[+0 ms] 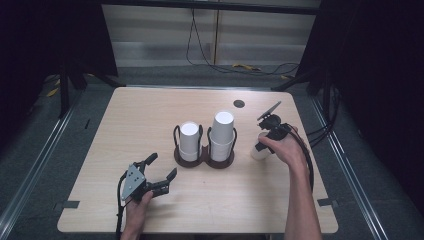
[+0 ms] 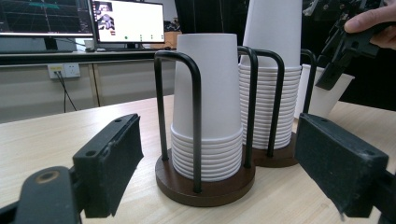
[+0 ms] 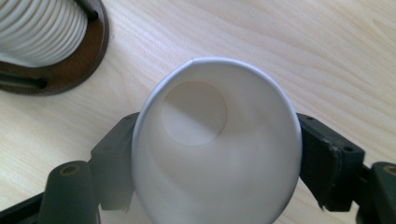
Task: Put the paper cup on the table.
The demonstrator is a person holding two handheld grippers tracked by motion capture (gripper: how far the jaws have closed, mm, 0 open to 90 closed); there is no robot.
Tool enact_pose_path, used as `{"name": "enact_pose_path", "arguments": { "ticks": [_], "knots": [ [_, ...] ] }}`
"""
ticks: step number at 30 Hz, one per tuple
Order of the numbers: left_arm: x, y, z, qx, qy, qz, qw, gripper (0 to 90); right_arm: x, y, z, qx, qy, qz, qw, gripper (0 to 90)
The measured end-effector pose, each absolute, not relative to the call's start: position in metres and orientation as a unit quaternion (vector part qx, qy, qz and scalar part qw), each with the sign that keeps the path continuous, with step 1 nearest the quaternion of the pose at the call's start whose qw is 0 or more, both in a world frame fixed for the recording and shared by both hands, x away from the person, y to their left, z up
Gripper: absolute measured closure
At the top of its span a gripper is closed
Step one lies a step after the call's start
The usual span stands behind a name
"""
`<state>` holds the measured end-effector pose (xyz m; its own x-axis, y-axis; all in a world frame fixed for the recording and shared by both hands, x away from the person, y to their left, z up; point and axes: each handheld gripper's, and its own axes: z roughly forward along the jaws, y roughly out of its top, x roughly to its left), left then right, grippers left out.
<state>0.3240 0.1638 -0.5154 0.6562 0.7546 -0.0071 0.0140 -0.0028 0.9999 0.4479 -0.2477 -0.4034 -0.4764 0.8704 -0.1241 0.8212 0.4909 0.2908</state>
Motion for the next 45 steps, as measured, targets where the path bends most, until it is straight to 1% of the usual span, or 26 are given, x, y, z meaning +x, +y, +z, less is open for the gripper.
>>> {"name": "enact_pose_path", "arguments": {
  "ticks": [4,8,14,18,21,26,33,36,39,45],
  "knots": [
    [0.324,0.163,-0.515,0.648,0.299,0.29,0.638,15.4,0.452,-0.246,-0.406,0.495,0.853,0.099,0.135,19.5],
    [0.324,0.163,-0.515,0.647,0.299,0.291,0.638,15.4,0.454,-0.248,-0.41,0.498,0.847,0.114,0.146,17.9],
    [0.324,0.163,-0.515,0.648,0.298,0.291,0.638,15.4,0.453,-0.251,-0.417,0.511,0.837,0.133,0.144,15.1],
    [0.324,0.163,-0.515,0.648,0.298,0.291,0.638,15.4,0.452,-0.253,-0.421,0.518,0.834,0.138,0.13,15.3],
    [0.324,0.163,-0.515,0.646,0.299,0.291,0.639,15.4,0.45,-0.254,-0.423,0.521,0.829,0.148,0.141,14.5],
    [0.324,0.163,-0.515,0.647,0.299,0.292,0.638,15.4,0.445,-0.263,-0.427,0.527,0.822,0.174,0.127,15.0],
    [0.324,0.162,-0.515,0.646,0.3,0.294,0.638,15.4,0.435,-0.26,-0.419,0.53,0.817,0.172,0.149,14.7],
    [0.323,0.162,-0.515,0.646,0.3,0.295,0.637,15.4,0.432,-0.26,-0.418,0.531,0.815,0.178,0.147,14.9],
    [0.323,0.162,-0.515,0.646,0.3,0.293,0.638,15.3,0.429,-0.261,-0.419,0.535,0.809,0.185,0.156,15.0],
    [0.323,0.162,-0.515,0.646,0.302,0.297,0.635,15.3,0.421,-0.267,-0.429,0.552,0.793,0.207,0.155,15.2]
  ]
}}
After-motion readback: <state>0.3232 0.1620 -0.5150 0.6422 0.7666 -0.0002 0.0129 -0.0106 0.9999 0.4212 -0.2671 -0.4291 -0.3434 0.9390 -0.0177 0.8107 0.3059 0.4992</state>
